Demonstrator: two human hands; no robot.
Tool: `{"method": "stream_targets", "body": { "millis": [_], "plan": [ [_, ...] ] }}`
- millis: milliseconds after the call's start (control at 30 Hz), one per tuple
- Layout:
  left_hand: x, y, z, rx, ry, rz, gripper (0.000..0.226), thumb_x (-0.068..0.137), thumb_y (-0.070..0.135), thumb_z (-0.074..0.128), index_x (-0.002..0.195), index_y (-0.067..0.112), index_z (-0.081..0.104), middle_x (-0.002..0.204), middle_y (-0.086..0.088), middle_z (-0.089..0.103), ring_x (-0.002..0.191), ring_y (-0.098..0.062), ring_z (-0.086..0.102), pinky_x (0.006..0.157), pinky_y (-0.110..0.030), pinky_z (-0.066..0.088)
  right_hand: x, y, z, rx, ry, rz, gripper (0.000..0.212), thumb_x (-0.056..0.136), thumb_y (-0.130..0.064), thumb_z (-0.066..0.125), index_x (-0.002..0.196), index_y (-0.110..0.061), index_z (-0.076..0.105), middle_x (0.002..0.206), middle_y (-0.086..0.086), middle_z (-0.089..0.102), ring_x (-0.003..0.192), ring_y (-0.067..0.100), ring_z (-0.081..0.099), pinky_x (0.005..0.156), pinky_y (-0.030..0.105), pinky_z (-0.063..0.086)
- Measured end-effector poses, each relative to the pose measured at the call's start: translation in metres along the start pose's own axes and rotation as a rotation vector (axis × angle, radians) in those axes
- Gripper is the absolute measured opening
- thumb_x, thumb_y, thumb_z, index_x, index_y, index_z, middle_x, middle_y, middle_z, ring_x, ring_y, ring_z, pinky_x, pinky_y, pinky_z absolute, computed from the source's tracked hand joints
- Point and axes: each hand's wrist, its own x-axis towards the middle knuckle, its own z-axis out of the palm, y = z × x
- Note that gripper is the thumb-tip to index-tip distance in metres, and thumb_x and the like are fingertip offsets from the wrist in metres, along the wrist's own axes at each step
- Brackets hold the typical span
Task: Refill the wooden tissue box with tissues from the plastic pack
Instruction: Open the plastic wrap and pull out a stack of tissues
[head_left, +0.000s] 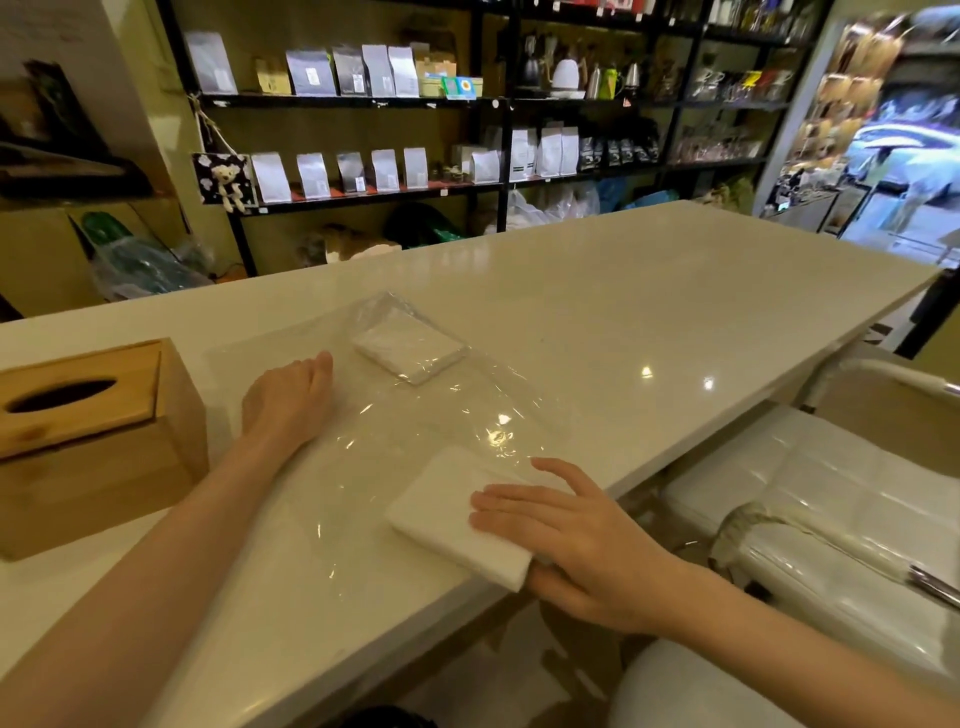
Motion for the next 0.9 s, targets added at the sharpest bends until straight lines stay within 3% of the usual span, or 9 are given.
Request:
{"method": "stream_targets", "body": {
  "millis": [100, 200, 300, 367, 467, 600, 700, 800, 900],
  "plan": [
    [0.000, 0.000, -0.002, 0.000, 0.055, 0.037, 0.055, 0.097, 0.035, 0.021, 0.106, -0.002, 0.062, 0.111, -0.027, 0.062, 0.102, -0.041, 0.055, 0.084, -0.041, 0.041, 0.009, 0.000, -0.023, 0.272, 0.101, 0.061, 0.035, 0.090, -0.036, 0.047, 0.124, -0.028, 0.047, 0.122, -0.019, 0.061, 0.115, -0.007, 0.049, 0.107, 0.028, 0.032],
    [0.001, -0.003, -0.002, -0.001, 0.094, 0.090, 0.046, 0.097, 0.029, 0.027, 0.109, 0.002, 0.062, 0.113, -0.024, 0.063, 0.103, -0.040, 0.055, 0.085, -0.041, 0.042, 0.025, -0.001, -0.055, 0.653, 0.262, 0.228, 0.033, 0.080, -0.041, 0.055, 0.113, -0.038, 0.056, 0.104, -0.035, 0.060, 0.097, -0.002, 0.057, 0.077, 0.017, 0.045],
    [-0.005, -0.009, -0.002, 0.046, 0.033, 0.193, 0.044, 0.094, 0.030, 0.030, 0.117, 0.005, 0.058, 0.124, -0.020, 0.059, 0.113, -0.036, 0.053, 0.093, -0.040, 0.040, 0.048, 0.011, -0.077, 0.915, 0.417, 0.324, 0.023, 0.069, -0.026, 0.061, 0.087, -0.038, 0.068, 0.086, -0.027, 0.070, 0.083, 0.002, 0.064, 0.065, 0.016, 0.050],
    [-0.015, -0.015, -0.003, 0.120, -0.053, 0.249, 0.055, 0.090, 0.038, 0.027, 0.132, 0.010, 0.047, 0.142, -0.015, 0.045, 0.130, -0.031, 0.042, 0.107, -0.037, 0.032, 0.069, 0.022, -0.083, 1.007, 0.471, 0.368, 0.025, 0.069, -0.012, 0.057, 0.081, -0.031, 0.067, 0.073, -0.024, 0.071, 0.072, -0.006, 0.063, 0.061, 0.008, 0.048],
    [-0.040, -0.019, -0.009, 0.127, -0.111, 0.342, 0.073, 0.079, 0.051, 0.019, 0.137, 0.012, 0.040, 0.149, -0.010, 0.035, 0.137, -0.025, 0.033, 0.113, -0.033, 0.025, 0.101, 0.035, -0.079, 1.038, 0.481, 0.415, 0.027, 0.078, -0.001, 0.056, 0.077, -0.027, 0.067, 0.066, -0.017, 0.070, 0.066, -0.007, 0.062, 0.062, 0.008, 0.049],
    [-0.072, -0.019, -0.017, 0.088, -0.165, 0.460, 0.083, 0.071, 0.059, 0.015, 0.139, 0.016, 0.036, 0.151, -0.004, 0.031, 0.139, -0.018, 0.030, 0.110, -0.021, 0.015, 0.133, 0.039, -0.052, 0.946, 0.394, 0.351, 0.024, 0.085, -0.007, 0.055, 0.088, -0.029, 0.063, 0.082, -0.011, 0.066, 0.072, -0.004, 0.060, 0.067, 0.011, 0.047],
    [-0.083, -0.023, -0.019, 0.090, -0.201, 0.500, 0.077, 0.074, 0.057, 0.021, 0.141, 0.022, 0.032, 0.153, -0.002, 0.025, 0.141, -0.015, 0.025, 0.112, -0.023, 0.012, 0.149, 0.036, -0.029, 0.638, 0.292, 0.181, 0.023, 0.088, -0.017, 0.053, 0.109, -0.020, 0.061, 0.088, 0.001, 0.068, 0.076, 0.011, 0.058, 0.067, 0.024, 0.043],
    [-0.094, -0.032, -0.024, 0.107, -0.187, 0.546, 0.063, 0.078, 0.046, 0.033, 0.135, 0.021, 0.044, 0.149, -0.005, 0.036, 0.135, -0.017, 0.037, 0.111, -0.030, 0.030, 0.158, 0.034, -0.003, 0.218, 0.164, -0.053, 0.035, 0.086, -0.013, 0.047, 0.120, -0.009, 0.056, 0.107, 0.007, 0.069, 0.094, 0.017, 0.060, 0.083, 0.030, 0.041],
    [-0.108, -0.037, -0.033, 0.136, -0.084, 0.613, 0.040, 0.078, 0.031, 0.046, 0.111, 0.018, 0.064, 0.124, -0.006, 0.064, 0.109, -0.020, 0.062, 0.088, -0.029, 0.052, 0.153, 0.032, 0.021, -0.065, 0.111, -0.157, 0.041, 0.076, -0.014, 0.046, 0.116, -0.007, 0.054, 0.113, 0.012, 0.069, 0.102, 0.023, 0.065, 0.091, 0.032, 0.035]
  ]
}}
